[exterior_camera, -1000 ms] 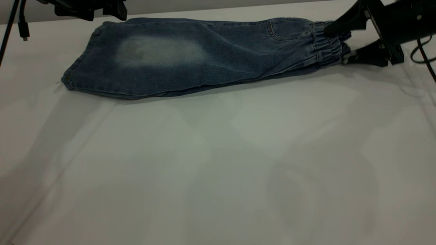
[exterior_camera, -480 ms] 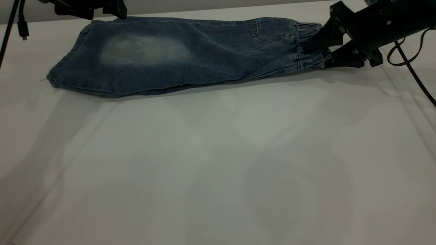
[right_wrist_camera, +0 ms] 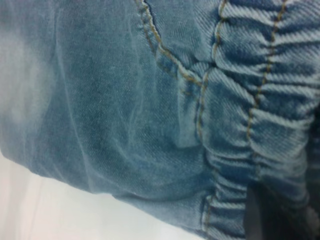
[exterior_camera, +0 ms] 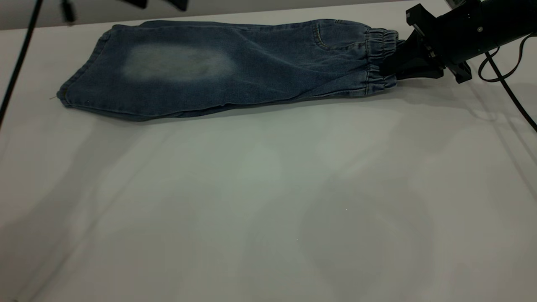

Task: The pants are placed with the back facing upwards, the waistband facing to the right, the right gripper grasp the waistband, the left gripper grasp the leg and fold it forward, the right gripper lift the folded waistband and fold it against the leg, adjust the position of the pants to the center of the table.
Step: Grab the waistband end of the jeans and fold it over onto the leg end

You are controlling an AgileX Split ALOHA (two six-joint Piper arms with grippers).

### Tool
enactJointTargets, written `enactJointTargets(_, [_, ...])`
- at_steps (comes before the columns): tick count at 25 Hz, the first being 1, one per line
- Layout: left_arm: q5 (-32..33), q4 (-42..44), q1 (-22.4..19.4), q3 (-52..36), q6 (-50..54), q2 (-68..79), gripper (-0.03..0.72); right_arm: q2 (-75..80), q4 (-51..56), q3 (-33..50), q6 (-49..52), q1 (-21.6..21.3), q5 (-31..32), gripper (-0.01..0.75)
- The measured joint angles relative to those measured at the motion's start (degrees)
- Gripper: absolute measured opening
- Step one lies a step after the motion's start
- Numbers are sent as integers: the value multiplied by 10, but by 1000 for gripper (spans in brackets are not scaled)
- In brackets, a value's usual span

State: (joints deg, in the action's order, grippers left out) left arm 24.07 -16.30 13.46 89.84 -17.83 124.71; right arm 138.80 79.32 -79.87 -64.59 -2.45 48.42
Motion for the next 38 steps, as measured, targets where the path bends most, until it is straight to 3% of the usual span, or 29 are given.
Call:
enactJointTargets(6, [172,8,17,122,1,53,581,0,-1,0,1,0,11,27])
enactJointTargets(12, [270,31,32,210,4,114,581,0,0,0,1,0,12,27])
enactJointTargets(29, [280,106,38,236,6,201,581,-5,3,0,1,0,27,27])
enactJointTargets(38, [278,103,38,236,8,203,581,-66,31,-25,12,18,127,25])
